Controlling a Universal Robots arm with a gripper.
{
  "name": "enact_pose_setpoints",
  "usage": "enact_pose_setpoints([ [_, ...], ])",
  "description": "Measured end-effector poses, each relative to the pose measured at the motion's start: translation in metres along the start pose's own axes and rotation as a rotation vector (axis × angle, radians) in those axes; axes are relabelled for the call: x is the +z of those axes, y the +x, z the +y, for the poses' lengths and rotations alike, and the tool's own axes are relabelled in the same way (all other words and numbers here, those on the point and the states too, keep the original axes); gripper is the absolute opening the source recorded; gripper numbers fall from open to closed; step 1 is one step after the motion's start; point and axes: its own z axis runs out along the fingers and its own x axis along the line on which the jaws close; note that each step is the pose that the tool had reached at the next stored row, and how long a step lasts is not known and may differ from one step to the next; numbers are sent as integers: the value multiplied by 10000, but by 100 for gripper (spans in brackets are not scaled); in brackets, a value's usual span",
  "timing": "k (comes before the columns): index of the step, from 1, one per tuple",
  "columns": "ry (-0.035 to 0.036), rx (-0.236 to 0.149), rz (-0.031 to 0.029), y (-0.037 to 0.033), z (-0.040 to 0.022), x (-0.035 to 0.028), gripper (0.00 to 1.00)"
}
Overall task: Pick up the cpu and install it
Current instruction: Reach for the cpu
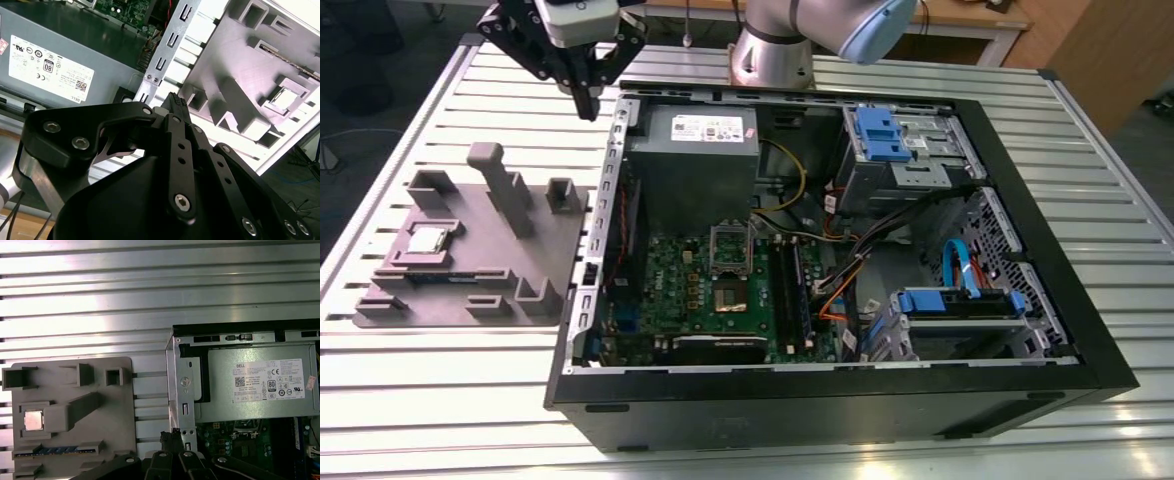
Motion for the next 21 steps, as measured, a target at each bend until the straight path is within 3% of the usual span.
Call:
enact_pose_setpoints([
  [21,0,-1,0,47,-4,5,10],
])
